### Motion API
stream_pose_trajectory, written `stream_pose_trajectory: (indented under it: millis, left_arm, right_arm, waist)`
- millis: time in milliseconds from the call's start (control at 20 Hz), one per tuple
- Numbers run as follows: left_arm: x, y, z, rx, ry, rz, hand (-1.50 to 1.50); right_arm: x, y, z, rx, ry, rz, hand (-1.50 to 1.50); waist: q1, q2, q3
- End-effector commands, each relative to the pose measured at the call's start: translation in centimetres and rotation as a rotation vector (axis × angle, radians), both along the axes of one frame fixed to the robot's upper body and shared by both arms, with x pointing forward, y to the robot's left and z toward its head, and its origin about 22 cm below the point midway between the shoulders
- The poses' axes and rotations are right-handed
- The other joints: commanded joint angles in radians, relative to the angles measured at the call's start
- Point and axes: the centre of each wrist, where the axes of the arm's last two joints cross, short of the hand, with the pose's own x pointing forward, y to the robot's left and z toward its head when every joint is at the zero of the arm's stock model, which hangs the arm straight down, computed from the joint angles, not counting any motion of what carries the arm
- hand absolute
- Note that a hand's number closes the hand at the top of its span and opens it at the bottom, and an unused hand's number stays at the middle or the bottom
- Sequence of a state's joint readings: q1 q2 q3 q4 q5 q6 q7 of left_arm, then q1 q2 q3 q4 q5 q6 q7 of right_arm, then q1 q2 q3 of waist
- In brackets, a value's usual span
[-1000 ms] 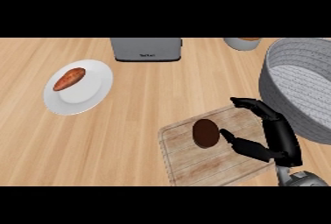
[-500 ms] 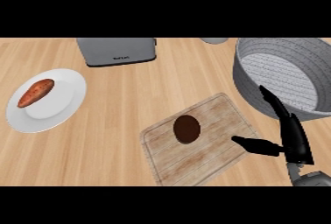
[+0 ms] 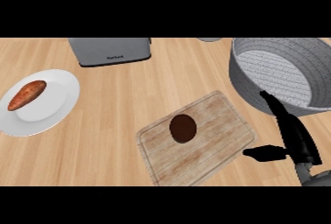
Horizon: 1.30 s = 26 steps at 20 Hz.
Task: Pick the cupcake from the cutting board and place it in the basket
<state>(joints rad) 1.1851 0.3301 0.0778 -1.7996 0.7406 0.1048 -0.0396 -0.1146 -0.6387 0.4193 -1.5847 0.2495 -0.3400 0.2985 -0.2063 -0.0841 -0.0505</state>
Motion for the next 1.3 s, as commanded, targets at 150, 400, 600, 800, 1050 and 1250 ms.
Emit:
stream_pose_trajectory:
  millis: [150, 400, 600, 800, 1050, 1250]
  left_arm:
    - [9.5, 1.3, 2.9, 0.220, -0.478, -0.297, 0.00]
    - [9.5, 1.6, 2.0, 0.221, -0.500, -0.310, 0.00]
    - [9.6, 2.2, 1.8, 0.239, -0.524, -0.319, 0.00]
    - [10.1, 2.5, 1.3, 0.245, -0.558, -0.326, 0.00]
    - [10.3, 3.2, 0.7, 0.250, -0.579, -0.340, 0.00]
    - [10.9, 3.7, 0.0, 0.262, -0.606, -0.329, 0.00]
  right_arm:
    - [0.1, 1.8, 0.9, -0.098, 0.149, 0.030, -1.50]
    - [0.8, 2.5, 2.3, -0.179, 0.203, -0.003, -1.50]
    - [0.8, 3.5, 2.5, -0.240, 0.261, -0.020, -1.50]
    - [1.1, 4.6, 3.2, -0.245, 0.289, -0.052, -1.50]
    - [1.2, 7.1, 4.3, -0.238, 0.302, -0.044, -1.50]
    - [1.2, 8.4, 4.7, -0.256, 0.305, -0.046, -1.50]
  waist:
    - [-0.030, 0.026, 0.030]
    - [-0.034, 0.029, 0.029]
    - [-0.037, 0.037, 0.034]
    - [-0.044, 0.040, 0.039]
    - [-0.032, 0.044, 0.043]
    - [-0.031, 0.051, 0.045]
